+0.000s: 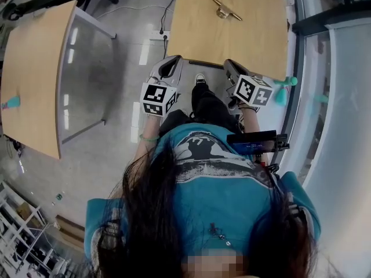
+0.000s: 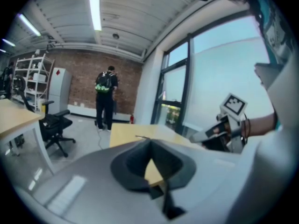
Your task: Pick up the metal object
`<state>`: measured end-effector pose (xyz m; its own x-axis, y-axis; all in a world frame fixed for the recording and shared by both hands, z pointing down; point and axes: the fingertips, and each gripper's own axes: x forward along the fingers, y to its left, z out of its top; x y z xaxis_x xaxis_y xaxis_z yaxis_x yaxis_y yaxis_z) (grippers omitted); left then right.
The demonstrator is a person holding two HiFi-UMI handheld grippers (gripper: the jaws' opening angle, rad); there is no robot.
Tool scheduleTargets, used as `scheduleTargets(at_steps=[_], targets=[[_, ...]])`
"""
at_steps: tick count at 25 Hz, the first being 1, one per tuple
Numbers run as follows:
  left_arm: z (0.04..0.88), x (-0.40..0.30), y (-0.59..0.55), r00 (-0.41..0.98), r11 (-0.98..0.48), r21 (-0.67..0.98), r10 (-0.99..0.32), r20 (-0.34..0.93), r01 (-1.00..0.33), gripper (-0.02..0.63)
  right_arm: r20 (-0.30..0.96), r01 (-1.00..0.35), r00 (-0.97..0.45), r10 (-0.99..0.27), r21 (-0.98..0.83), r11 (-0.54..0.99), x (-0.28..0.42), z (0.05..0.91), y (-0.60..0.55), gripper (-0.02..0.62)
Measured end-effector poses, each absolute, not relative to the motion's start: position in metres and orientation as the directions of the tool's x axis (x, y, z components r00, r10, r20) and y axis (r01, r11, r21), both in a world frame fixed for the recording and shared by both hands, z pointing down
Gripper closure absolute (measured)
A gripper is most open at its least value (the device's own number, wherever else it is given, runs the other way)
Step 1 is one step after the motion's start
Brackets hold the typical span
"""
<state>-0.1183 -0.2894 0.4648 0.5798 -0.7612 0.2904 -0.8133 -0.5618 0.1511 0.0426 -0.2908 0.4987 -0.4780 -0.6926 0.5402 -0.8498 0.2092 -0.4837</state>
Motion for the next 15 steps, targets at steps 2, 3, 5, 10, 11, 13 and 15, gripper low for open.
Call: scheduleTargets(at_steps=[2,3,5,10,11,13,15], targets=[[0.463,-0.113,-0.317,0.556,-0.535,0.155,-0.780,0.288,-0.831,0.603,0.555,-0.861,-0.476,-0.682,-0.451,0.235,0.054,0.501,-0.323,0.571],[0.462,-0.109,-0.330,0.547,-0.524,0.157,-0.786,0.288,-0.837,0.603,0.566,-0.867,-0.476,-0.674,-0.430,0.251,0.060,0.504,-0.338,0.571],[0.461,-0.099,-0.354,0.535,-0.513,0.154,-0.791,0.296,-0.844,0.603,0.595,-0.878,-0.472,-0.650,-0.382,0.287,0.070,0.512,-0.368,0.571],[0.467,-0.082,-0.395,0.501,-0.478,0.154,-0.801,0.327,-0.865,0.603,0.666,-0.889,-0.447,-0.597,-0.257,0.378,0.090,0.540,-0.438,0.569],[0.470,-0.081,-0.400,0.491,-0.467,0.154,-0.804,0.336,-0.871,0.603,0.675,-0.887,-0.444,-0.590,-0.235,0.398,0.092,0.546,-0.452,0.569],[0.475,-0.081,-0.408,0.467,-0.442,0.153,-0.809,0.356,-0.884,0.603,0.690,-0.876,-0.440,-0.574,-0.191,0.442,0.094,0.558,-0.477,0.569],[0.481,-0.084,-0.413,0.438,-0.411,0.153,-0.816,0.377,-0.899,0.603,0.711,-0.861,-0.434,-0.554,-0.145,0.488,0.092,0.573,-0.500,0.563]])
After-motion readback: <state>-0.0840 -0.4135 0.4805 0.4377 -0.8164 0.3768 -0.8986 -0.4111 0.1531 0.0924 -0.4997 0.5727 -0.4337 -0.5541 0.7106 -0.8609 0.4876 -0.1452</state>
